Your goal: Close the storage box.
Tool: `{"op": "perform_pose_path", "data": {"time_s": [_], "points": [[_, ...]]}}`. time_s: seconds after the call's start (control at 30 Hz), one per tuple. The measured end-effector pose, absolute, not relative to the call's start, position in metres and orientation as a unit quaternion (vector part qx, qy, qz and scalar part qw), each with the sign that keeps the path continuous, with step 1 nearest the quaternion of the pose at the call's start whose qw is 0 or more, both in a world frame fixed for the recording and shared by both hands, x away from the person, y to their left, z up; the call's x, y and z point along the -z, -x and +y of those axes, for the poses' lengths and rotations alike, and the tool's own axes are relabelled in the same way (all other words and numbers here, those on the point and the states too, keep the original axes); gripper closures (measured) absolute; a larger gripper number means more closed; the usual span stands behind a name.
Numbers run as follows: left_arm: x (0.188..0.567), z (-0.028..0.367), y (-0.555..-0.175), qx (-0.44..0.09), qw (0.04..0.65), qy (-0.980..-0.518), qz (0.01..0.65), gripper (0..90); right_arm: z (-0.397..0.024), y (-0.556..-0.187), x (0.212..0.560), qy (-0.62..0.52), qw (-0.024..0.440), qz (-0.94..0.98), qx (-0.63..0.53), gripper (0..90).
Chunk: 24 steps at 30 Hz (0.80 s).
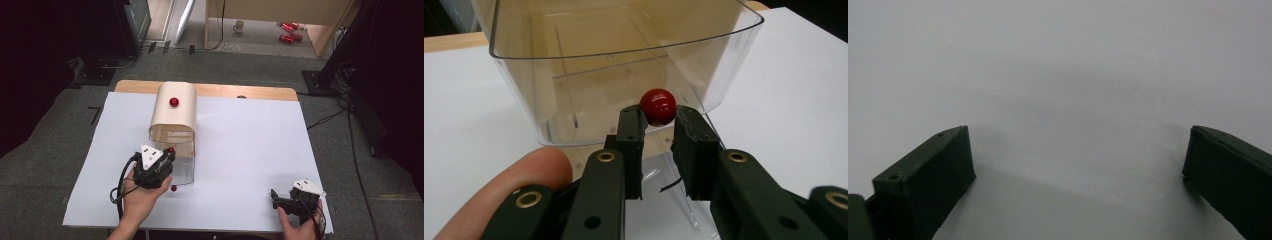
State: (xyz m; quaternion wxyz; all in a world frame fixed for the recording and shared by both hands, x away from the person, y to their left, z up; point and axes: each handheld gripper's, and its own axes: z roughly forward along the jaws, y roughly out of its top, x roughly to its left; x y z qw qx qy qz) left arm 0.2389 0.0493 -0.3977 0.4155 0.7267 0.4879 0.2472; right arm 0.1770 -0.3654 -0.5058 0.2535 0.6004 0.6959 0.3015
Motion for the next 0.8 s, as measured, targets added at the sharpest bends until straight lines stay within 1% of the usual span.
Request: {"op": "perform_pose_path", "data": {"time_s": [0.23,0.43,0.5,0.53,0.57,0.6,0.63,0.73,0.8], "points": [[0.397,0.047,-0.253,-0.248,0.413,-0.728,0.488,74.8,-0.366,-0.177,0.506,-0.6,0.254,0.696,-0.302,0.0],[0.397,0.047,-0.254,-0.253,0.409,-0.729,0.486,74.6,-0.366,-0.177,0.506,-0.6,0.254,0.696,-0.302,0.0],[0.399,0.047,-0.252,-0.257,0.409,-0.729,0.485,68.4,-0.366,-0.177,0.506,-0.6,0.254,0.696,-0.302,0.0],[0.4,0.048,-0.251,-0.256,0.409,-0.728,0.487,68.4,-0.366,-0.177,0.506,-0.599,0.254,0.697,-0.302,0.0],[0.402,0.05,-0.249,-0.251,0.407,-0.729,0.49,60.2,-0.365,-0.177,0.506,-0.6,0.254,0.696,-0.302,0.0],[0.402,0.05,-0.249,-0.251,0.407,-0.729,0.49,57.6,-0.365,-0.177,0.506,-0.6,0.254,0.696,-0.302,0.0],[0.404,0.051,-0.247,-0.247,0.406,-0.73,0.491,57.6,-0.366,-0.177,0.506,-0.6,0.254,0.696,-0.302,0.0],[0.409,0.053,-0.241,-0.243,0.402,-0.733,0.492,50.2,-0.366,-0.177,0.506,-0.6,0.253,0.696,-0.301,0.0],[0.411,0.056,-0.236,-0.239,0.402,-0.734,0.493,47.6,-0.366,-0.177,0.506,-0.6,0.253,0.697,-0.301,0.0]]}}
